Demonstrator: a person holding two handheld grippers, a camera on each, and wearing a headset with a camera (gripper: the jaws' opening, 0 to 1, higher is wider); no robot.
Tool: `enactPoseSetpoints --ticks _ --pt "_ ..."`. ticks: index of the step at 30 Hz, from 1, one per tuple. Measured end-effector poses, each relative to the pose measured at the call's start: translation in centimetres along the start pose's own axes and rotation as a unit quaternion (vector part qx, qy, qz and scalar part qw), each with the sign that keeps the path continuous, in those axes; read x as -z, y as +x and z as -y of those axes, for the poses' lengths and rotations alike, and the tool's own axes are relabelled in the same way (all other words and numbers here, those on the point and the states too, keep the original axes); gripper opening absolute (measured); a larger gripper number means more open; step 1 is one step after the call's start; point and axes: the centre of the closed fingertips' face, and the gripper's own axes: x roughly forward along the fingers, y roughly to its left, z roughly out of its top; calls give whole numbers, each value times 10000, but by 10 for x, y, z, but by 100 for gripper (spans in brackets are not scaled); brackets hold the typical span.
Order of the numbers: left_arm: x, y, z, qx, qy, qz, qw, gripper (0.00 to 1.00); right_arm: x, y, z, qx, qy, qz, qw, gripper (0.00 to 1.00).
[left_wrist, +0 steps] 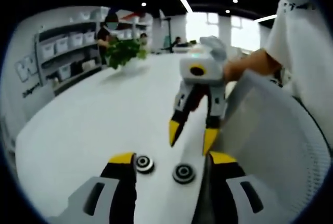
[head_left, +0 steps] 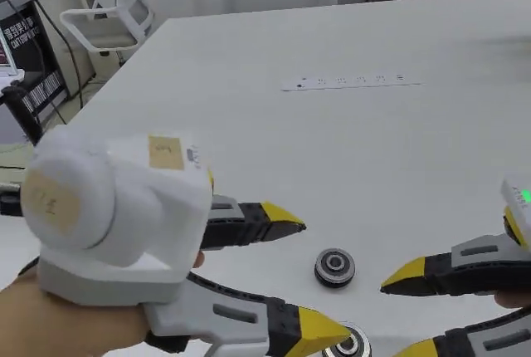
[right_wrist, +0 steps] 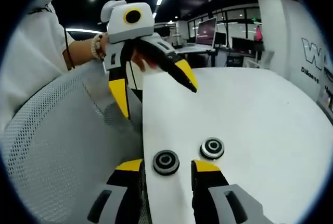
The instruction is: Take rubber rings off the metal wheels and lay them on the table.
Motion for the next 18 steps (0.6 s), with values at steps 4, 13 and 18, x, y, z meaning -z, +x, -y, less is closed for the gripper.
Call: enactPoseSetpoints --ticks 4,13,18 --pt "7 10 -1 105 38 -84 9999 49 7 7 5 25 -32 -65 10000 27" --pt "18 34 6 383 -255 65 9989 32 23 19 1 -188 103 -239 9995 26" --pt "39 45 17 536 -315 -236 9978 28 31 24 0 -188 140 -332 9992 26"
